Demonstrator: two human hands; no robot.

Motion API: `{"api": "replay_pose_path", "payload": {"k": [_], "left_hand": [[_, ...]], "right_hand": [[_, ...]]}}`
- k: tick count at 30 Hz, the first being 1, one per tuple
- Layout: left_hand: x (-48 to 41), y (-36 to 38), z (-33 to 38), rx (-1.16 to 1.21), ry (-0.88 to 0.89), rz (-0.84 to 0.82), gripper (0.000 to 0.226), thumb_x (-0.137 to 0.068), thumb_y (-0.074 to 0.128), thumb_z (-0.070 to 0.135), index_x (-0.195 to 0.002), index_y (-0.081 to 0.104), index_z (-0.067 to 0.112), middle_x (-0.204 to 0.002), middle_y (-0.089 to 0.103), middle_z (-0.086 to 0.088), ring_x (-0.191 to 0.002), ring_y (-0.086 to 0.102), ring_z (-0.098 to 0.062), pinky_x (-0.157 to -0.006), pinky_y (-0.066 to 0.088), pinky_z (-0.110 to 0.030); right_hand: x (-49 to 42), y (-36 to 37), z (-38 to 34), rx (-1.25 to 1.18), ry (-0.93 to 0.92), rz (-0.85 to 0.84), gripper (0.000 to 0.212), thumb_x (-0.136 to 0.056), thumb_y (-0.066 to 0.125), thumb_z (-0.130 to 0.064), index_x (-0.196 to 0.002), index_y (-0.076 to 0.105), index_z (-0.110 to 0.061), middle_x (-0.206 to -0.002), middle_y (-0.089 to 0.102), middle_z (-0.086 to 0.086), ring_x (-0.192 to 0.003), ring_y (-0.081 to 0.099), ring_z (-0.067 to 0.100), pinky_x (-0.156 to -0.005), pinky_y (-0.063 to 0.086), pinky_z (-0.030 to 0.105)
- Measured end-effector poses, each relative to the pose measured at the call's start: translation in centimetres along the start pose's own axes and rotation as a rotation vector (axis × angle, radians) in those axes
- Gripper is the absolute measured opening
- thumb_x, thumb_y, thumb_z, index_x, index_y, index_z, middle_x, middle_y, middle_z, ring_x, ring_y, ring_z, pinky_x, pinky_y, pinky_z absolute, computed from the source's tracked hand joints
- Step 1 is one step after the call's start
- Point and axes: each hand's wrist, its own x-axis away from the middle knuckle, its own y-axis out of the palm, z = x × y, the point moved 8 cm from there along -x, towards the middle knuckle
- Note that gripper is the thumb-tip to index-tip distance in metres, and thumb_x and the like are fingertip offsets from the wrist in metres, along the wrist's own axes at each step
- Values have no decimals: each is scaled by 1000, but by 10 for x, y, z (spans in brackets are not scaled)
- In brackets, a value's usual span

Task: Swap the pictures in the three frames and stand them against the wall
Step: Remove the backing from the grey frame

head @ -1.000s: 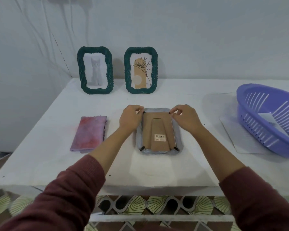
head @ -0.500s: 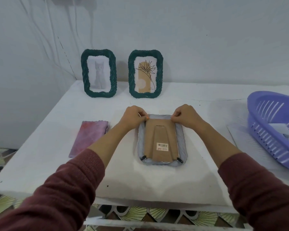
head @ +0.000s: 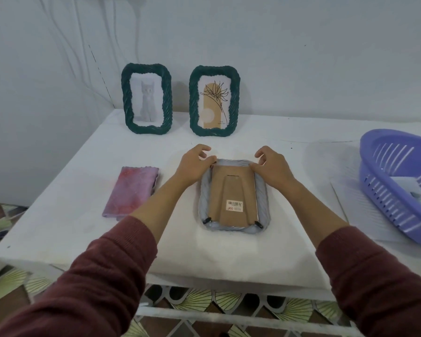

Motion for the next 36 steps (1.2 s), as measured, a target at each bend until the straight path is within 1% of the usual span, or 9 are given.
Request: {"api": "replay_pose_path", "payload": {"k": [4,7,11,14,17,21,29,33,36], "left_hand": [[40,-21,5,-37,154,41,9,-84,65,23,-89,68,16,-84,54,8,-75,47,-5,-65,37,-5],[77,-18,1,-36,175,-84,11,-81,68,18,-70,67,17,-72,55,11,-66,46,-3,-63,39,-12],[111,-17,1,-84,266,-146,10,-79,71,22,-79,74,13,-75,58,10,-76,56,-9,-74,46,-25],[124,-14,4,-167,329,-164,27,-75,73,31,-97,73,17,-84,56,5,-83,56,-12,-78,46,-25],[131,-7,4,-212,372,-191,35,-75,73,35,-106,71,17,-95,55,1,-91,55,-15,-84,48,-33],[135,-4,5,-175,386,-191,27,-77,72,28,-100,73,15,-98,60,0,-92,59,-17,-87,50,-40],[139,-1,0,-86,401,-148,10,-77,71,26,-83,75,19,-87,55,19,-86,56,-5,-84,49,-36],[136,0,-3,-52,371,-164,7,-76,73,23,-81,75,18,-88,55,20,-82,55,6,-84,48,-31],[135,-1,0,-41,341,-182,6,-75,74,18,-80,75,16,-91,54,18,-81,55,1,-83,46,-22]], "right_hand": [[43,-16,-14,121,-114,58,16,-86,58,-14,-96,65,-5,-92,53,3,-81,48,14,-70,33,24],[77,-13,-20,97,-99,-51,14,-83,57,-8,-87,69,-3,-85,58,2,-75,50,13,-61,37,21],[116,-2,-23,68,-95,-172,12,-84,60,-15,-86,68,-6,-91,58,1,-73,50,10,-66,38,20],[134,2,-24,195,-133,-200,31,-84,63,-34,-92,67,-4,-95,59,7,-86,57,20,-75,45,29],[143,3,-26,259,-182,-156,39,-80,67,-37,-96,67,-1,-98,62,12,-88,59,26,-81,47,41],[149,1,-31,286,-245,-46,32,-79,69,-36,-98,72,-11,-93,67,12,-83,61,27,-78,47,39],[157,1,-24,264,-283,112,20,-76,72,-30,-84,73,-12,-84,71,8,-76,63,26,-76,39,33],[159,1,-23,210,-266,115,14,-75,73,-28,-80,75,-14,-84,70,5,-72,62,22,-73,43,32],[159,-1,-22,117,-224,80,12,-74,74,-25,-79,76,-14,-86,68,2,-74,61,18,-70,41,26]]}}
